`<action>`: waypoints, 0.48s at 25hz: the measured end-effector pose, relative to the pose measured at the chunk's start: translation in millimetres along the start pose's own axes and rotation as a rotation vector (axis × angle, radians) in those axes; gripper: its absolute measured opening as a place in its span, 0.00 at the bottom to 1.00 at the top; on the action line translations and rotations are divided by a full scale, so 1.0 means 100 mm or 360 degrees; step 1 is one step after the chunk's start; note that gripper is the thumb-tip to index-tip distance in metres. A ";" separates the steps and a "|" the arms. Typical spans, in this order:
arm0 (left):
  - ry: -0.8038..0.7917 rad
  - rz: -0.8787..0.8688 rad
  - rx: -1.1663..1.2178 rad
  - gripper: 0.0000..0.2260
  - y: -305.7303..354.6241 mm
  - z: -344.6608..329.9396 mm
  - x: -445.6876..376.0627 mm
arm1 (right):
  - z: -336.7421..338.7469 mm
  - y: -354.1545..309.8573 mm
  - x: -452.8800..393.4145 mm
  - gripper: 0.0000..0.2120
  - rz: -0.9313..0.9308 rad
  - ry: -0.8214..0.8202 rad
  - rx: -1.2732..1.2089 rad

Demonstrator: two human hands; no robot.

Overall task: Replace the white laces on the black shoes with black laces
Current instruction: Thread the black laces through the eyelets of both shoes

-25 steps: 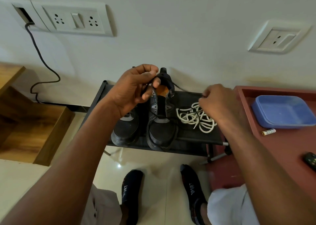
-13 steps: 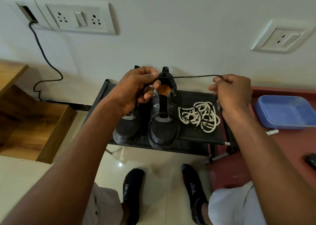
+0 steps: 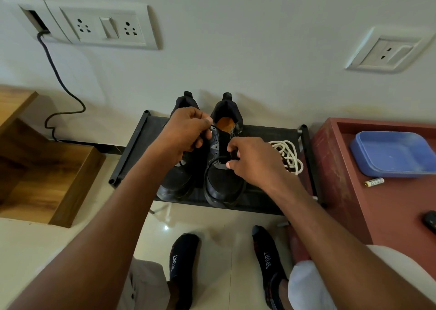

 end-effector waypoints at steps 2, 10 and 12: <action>-0.0053 0.0006 -0.0121 0.05 -0.02 -0.04 -0.01 | -0.01 0.00 -0.02 0.11 -0.0015 0.0085 0.0038; -0.0240 -0.0057 -0.0534 0.06 -0.12 -0.17 -0.03 | 0.24 0.20 -0.01 0.08 -0.0338 0.0165 0.0082; -0.0295 -0.0093 -0.0477 0.09 -0.09 -0.22 -0.01 | 0.56 0.47 -0.02 0.11 -0.0580 0.0399 0.0189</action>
Point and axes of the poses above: each hand's wrist, its own x-axis away from the middle knuckle, its own z-axis out of the back of the hand, y = z × x, the point moved 7 cm from there along -x, towards the middle knuckle, and after that the axes turned 6 degrees about -z, right-handed, at the moved point
